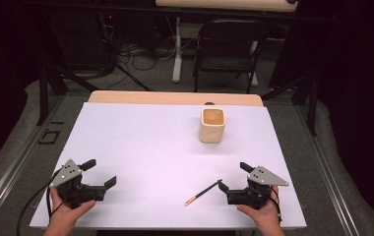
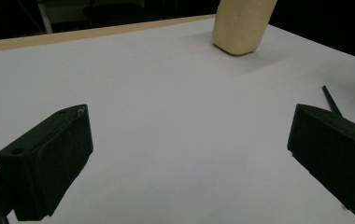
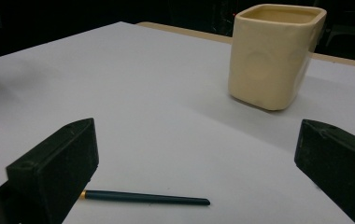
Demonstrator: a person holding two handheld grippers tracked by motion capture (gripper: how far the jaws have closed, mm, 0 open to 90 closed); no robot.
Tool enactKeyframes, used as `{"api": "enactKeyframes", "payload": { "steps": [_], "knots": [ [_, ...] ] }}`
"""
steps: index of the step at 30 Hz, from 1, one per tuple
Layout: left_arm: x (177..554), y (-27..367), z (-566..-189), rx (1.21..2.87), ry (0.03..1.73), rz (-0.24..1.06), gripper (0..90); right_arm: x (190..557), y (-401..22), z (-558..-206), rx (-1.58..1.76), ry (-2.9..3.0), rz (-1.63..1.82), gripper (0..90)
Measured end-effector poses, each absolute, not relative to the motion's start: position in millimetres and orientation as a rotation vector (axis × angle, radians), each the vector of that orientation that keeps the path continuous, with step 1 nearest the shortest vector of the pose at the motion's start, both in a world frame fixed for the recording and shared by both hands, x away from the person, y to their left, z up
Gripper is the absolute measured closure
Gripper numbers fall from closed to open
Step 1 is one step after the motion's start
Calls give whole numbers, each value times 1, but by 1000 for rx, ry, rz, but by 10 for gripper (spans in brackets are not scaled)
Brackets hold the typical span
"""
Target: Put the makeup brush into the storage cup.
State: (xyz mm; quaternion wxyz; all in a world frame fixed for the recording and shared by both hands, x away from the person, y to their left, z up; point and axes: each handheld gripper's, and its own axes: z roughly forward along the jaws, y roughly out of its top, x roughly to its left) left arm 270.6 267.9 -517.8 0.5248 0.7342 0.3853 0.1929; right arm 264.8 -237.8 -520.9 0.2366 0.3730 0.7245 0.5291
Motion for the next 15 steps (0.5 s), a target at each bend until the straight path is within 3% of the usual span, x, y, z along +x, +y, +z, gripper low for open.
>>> {"api": "enactKeyframes", "payload": {
  "steps": [15],
  "knots": [
    [275,266,-515,1761,951,458,9,266,-238,-523,1007,2008,1429,20]
  ]
}}
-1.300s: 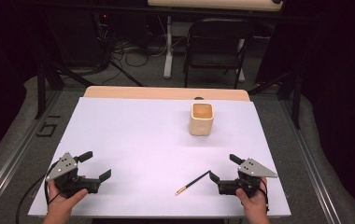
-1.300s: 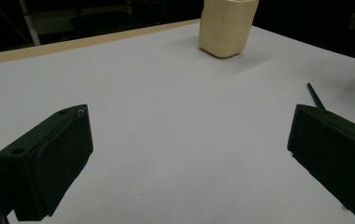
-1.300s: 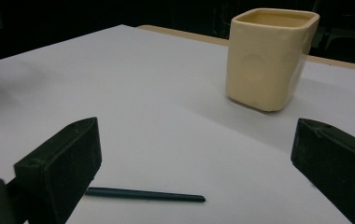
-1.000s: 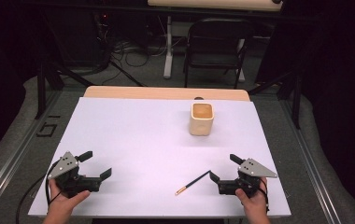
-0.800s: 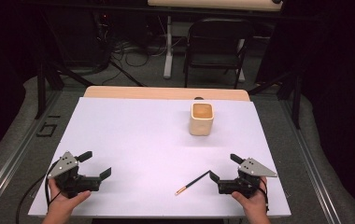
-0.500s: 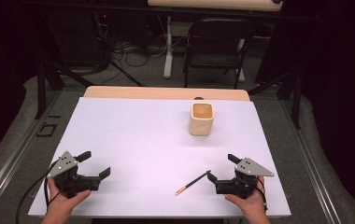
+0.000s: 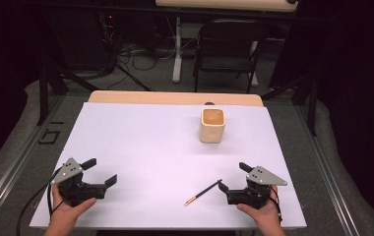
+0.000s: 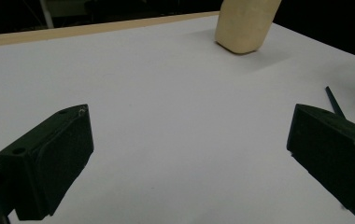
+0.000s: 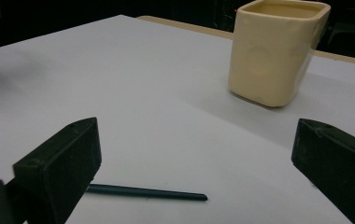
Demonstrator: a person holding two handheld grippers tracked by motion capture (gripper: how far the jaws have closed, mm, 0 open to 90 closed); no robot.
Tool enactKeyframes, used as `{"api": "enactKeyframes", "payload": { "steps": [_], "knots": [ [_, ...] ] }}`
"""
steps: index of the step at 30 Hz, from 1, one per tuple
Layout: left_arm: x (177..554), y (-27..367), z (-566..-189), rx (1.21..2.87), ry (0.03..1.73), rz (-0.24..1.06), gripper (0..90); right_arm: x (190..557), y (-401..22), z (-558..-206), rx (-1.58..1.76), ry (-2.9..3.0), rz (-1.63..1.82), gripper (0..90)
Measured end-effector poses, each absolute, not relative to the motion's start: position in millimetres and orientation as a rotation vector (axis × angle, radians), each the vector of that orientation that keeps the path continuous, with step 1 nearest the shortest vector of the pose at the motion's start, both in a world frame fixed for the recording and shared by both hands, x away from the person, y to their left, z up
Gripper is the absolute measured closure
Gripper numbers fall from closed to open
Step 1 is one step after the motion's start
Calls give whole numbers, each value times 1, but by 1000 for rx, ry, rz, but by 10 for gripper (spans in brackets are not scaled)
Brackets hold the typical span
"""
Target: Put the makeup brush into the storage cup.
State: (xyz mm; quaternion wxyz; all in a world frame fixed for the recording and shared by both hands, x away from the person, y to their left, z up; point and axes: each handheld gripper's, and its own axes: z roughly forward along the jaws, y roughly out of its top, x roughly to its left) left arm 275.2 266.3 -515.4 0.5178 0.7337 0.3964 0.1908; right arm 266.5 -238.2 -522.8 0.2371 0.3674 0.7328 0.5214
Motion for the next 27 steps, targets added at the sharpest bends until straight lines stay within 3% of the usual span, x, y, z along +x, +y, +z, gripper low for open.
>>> {"api": "enactKeyframes", "payload": {
  "steps": [12,27],
  "knots": [
    [283,262,-508,1780,979,485,73,271,-239,-515,1015,1984,1408,128],
    [300,258,-502,1804,1015,504,87,281,-234,-509,1025,1993,1387,156]
  ]
}}
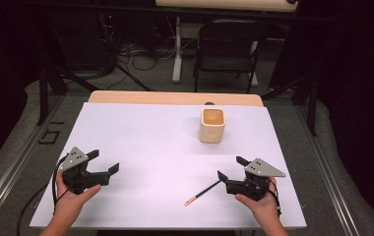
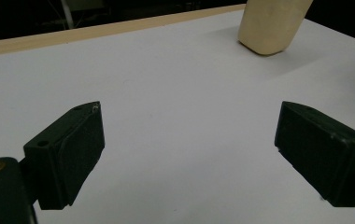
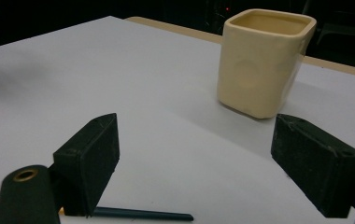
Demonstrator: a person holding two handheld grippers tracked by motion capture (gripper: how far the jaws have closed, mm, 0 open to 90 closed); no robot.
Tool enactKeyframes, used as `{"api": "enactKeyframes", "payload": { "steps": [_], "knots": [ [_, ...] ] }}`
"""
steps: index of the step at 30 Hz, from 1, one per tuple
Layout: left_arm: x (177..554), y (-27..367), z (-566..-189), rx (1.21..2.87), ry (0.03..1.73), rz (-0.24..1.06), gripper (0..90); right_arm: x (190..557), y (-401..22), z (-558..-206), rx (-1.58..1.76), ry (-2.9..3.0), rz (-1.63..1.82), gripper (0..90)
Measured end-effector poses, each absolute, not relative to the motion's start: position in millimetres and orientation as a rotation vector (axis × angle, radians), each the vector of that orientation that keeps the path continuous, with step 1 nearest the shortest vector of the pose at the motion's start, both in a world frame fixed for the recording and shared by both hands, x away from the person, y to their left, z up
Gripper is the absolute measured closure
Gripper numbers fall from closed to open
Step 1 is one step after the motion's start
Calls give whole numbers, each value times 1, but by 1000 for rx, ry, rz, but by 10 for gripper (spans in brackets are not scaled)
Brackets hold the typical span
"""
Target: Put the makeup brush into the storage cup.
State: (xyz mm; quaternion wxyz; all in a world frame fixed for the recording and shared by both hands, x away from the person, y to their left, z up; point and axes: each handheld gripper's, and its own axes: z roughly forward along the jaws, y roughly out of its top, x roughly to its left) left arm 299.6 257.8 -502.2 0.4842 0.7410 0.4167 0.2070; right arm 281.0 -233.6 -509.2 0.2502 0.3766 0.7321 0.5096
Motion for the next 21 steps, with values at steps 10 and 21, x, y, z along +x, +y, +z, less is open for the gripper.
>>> {"api": "enactKeyframes", "payload": {
  "steps": [10,21],
  "knots": [
    [315,255,-493,1824,1050,514,87,297,-225,-500,1004,2033,1362,196],
    [332,250,-486,1855,1075,523,89,309,-219,-490,1002,2069,1334,234]
  ]
}}
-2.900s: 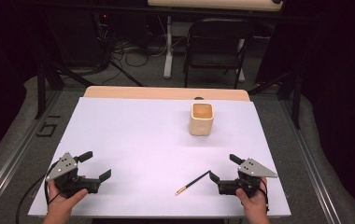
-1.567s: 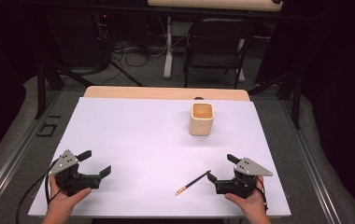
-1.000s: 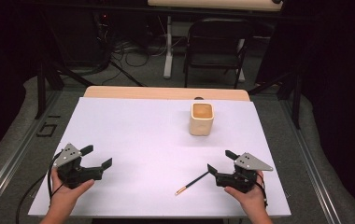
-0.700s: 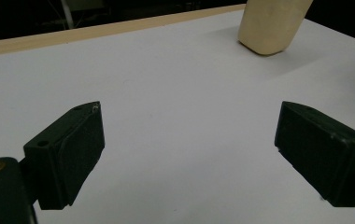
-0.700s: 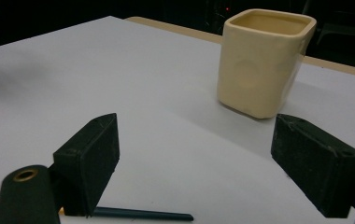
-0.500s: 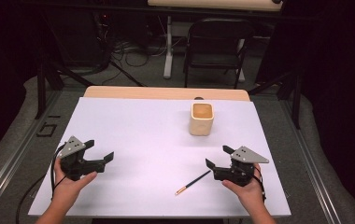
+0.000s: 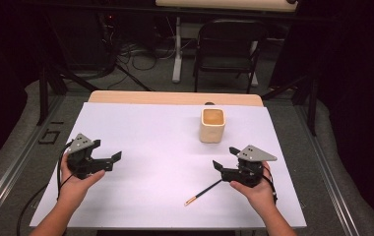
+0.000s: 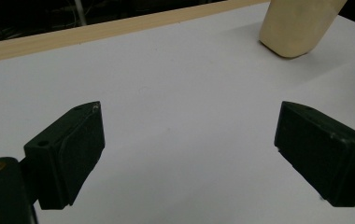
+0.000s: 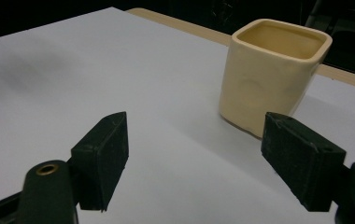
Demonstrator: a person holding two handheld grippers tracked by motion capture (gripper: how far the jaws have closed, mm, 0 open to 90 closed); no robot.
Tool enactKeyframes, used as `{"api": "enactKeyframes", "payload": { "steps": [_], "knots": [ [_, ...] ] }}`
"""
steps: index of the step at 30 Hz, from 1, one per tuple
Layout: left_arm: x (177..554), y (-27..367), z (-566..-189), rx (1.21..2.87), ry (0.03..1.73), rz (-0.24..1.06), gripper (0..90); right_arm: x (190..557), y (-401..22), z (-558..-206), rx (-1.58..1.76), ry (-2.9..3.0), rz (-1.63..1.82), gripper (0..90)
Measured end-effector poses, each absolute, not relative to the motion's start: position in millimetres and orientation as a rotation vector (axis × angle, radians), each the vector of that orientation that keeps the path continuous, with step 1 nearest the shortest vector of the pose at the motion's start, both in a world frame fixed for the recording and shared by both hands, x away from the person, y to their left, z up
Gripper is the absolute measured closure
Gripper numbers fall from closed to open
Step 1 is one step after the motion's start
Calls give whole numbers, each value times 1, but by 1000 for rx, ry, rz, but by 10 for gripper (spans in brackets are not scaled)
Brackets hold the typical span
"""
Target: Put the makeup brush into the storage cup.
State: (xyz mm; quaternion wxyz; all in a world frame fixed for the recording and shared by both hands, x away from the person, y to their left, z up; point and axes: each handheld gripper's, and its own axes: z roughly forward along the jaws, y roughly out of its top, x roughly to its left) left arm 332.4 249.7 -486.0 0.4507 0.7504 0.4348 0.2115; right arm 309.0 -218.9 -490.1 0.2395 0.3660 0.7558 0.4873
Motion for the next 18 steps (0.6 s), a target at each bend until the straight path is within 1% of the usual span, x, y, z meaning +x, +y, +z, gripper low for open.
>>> {"api": "enactKeyframes", "payload": {
  "steps": [12,14,18],
  "knots": [
    [351,238,-474,1864,1089,547,96,320,-209,-481,963,2134,1280,272],
    [355,236,-472,1858,1091,546,99,322,-208,-480,957,2146,1272,294],
    [362,232,-466,1843,1107,532,112,326,-206,-477,951,2177,1245,295]
  ]
}}
